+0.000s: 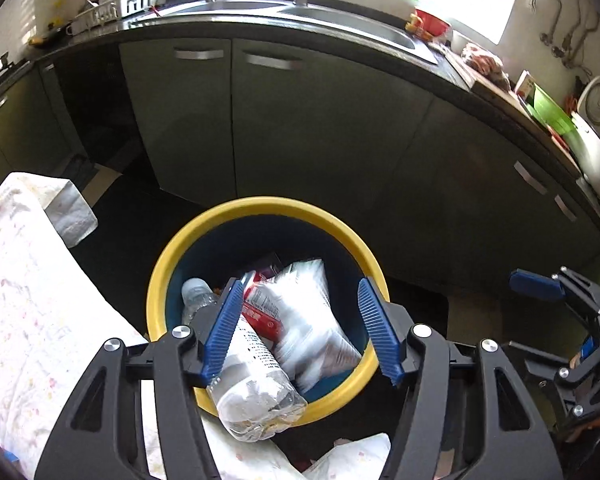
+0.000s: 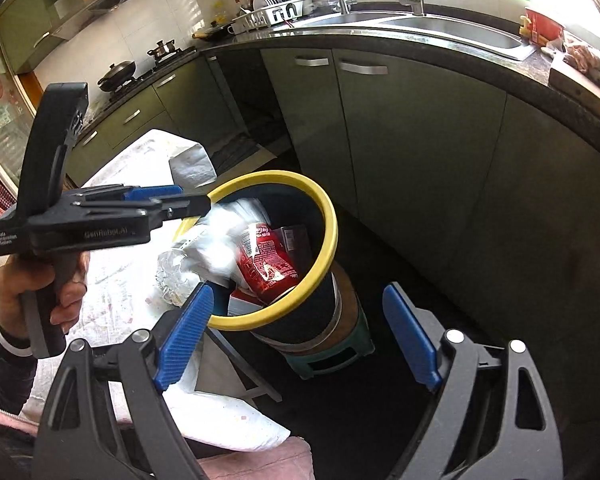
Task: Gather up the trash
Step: 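Carry the snack wrapper over the bin and open the left tool, then reach to the white tube on the tissue and grasp it with the right tool, then carry the white tube over the bin and open the right tool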
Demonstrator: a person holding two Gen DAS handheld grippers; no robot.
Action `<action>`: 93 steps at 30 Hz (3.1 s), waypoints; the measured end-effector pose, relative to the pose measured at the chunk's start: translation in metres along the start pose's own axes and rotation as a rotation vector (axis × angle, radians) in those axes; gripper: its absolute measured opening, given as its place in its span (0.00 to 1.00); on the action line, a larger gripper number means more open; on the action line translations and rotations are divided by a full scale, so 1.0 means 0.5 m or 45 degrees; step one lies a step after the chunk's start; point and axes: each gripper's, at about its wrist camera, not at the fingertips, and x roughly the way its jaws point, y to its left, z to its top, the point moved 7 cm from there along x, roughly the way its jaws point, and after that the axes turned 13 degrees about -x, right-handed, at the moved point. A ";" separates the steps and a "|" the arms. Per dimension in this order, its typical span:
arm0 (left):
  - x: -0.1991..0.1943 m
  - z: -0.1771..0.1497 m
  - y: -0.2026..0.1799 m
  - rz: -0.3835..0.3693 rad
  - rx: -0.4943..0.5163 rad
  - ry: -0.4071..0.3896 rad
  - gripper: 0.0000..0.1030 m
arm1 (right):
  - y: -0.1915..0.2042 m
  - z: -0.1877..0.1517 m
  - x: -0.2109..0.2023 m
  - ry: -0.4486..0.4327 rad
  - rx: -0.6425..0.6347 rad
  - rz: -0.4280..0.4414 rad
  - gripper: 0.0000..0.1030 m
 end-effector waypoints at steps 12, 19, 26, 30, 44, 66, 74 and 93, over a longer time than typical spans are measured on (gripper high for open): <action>-0.244 -0.065 0.114 0.018 -0.075 -0.259 0.79 | 0.062 0.013 0.028 0.030 -0.070 0.060 0.81; -0.374 -0.229 0.255 0.096 -0.214 -0.324 0.82 | 0.192 0.070 0.054 0.038 -0.253 0.142 0.81; -0.493 -0.418 0.446 0.339 -0.446 -0.432 0.87 | 0.456 0.115 0.109 0.056 -0.524 0.371 0.81; -0.548 -0.511 0.541 0.436 -0.577 -0.454 0.87 | 0.617 0.130 0.149 0.078 -0.658 0.497 0.81; -0.611 -0.607 0.640 0.487 -0.681 -0.500 0.88 | 0.922 0.143 0.307 0.156 -1.038 0.532 0.57; -0.585 -0.616 0.667 0.451 -0.723 -0.475 0.88 | 0.920 0.161 0.273 0.110 -0.926 0.628 0.11; -0.577 -0.604 0.645 0.451 -0.682 -0.464 0.88 | 0.842 0.166 0.174 0.012 -0.816 0.652 0.11; -0.516 -0.534 0.535 0.393 -0.529 -0.418 0.88 | 0.262 0.116 0.063 -0.037 -0.220 0.159 0.11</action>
